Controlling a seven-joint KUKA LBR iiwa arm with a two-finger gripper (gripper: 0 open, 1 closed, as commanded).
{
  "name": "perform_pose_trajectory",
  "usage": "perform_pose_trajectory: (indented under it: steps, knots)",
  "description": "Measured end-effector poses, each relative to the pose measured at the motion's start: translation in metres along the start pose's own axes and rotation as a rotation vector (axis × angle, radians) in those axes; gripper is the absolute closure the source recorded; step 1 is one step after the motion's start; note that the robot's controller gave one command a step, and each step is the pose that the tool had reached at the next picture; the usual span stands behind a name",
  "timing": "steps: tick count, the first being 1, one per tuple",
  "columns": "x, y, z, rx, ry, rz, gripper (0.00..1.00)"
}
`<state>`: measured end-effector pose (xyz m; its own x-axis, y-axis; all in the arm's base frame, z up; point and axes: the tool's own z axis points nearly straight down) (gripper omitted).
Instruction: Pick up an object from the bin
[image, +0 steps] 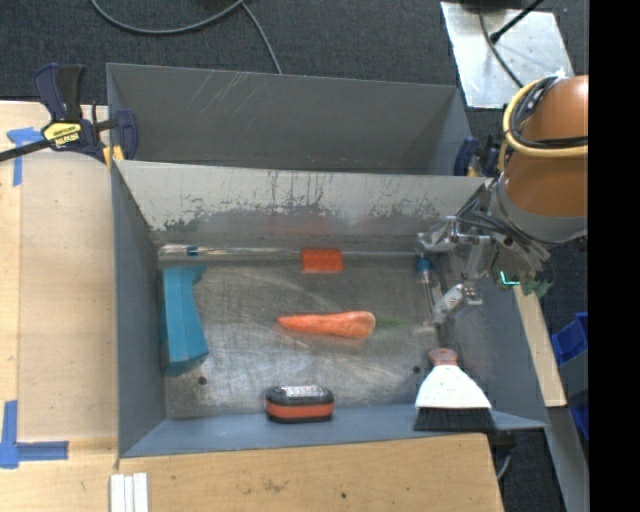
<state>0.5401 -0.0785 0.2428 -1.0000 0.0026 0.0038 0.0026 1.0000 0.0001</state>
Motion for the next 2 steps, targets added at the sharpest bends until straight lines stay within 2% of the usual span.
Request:
perform_pose_trajectory:
  steps: [1,2]
  knots:
    - [-0.001,0.0,-0.004,0.001,-0.008,-0.002,0.0]
    - [-0.014,0.028,0.016,0.003,-0.011,-0.068,0.0]
